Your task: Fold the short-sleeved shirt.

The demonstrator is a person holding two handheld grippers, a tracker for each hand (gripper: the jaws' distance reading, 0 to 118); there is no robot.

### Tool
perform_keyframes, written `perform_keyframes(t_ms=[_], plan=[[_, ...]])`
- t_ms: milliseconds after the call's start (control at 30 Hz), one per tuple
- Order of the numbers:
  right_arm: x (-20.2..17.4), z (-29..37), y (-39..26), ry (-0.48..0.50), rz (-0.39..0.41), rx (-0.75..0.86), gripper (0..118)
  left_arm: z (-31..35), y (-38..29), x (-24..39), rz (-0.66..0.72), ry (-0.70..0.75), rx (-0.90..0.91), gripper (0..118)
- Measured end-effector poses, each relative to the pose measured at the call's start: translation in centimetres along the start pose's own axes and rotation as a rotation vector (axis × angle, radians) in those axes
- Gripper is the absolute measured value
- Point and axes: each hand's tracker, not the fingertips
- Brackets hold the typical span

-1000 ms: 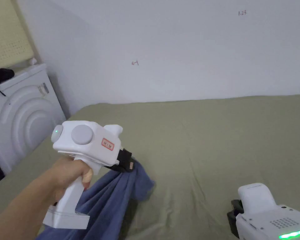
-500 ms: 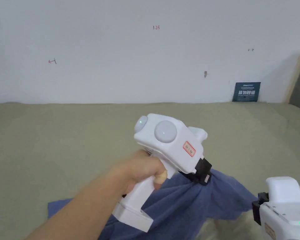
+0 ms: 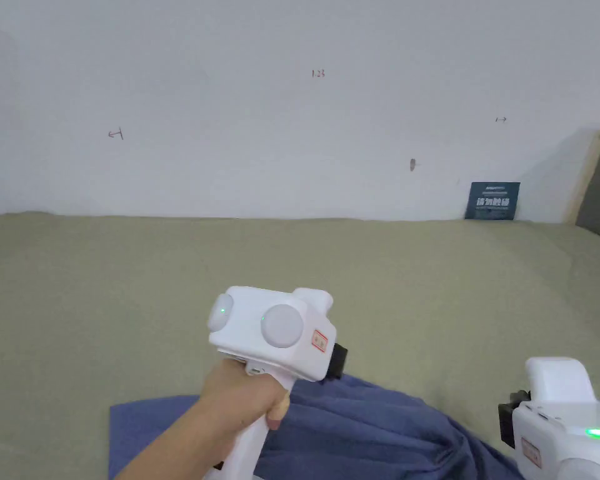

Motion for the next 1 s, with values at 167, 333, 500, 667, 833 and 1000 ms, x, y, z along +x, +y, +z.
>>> perform_keyframes(t_ms=[167,333,500,667,833,1000], plan=[[-2.4,0.8,1.1,0.048,0.018,0.039,0,8.7,-4.2,-7.4,0.168,0.145,0.101,0],[-4.0,1.2,1.0,0.078,0.033,0.046,0,14.3,-10.0,-11.9,0.192,0.268,0.131,0],[-5.1,0.6,0.5,0.094,0.068,0.023,0,15.4,-12.9,-14.5,0.251,0.266,0.096,0],[-5.0,0.2,0.6,0.099,0.080,0.016,0,12.3,-11.2,-17.4,0.247,0.264,0.049,1],[-3.9,-0.7,0.5,0.083,0.082,0.002,0,6.2,-7.9,-20.5,0.378,0.322,-0.157,113],[-2.8,-2.3,-0.1,0.058,0.066,-0.043,0,-1.2,-6.2,-24.9,0.489,0.250,-0.279,113]])
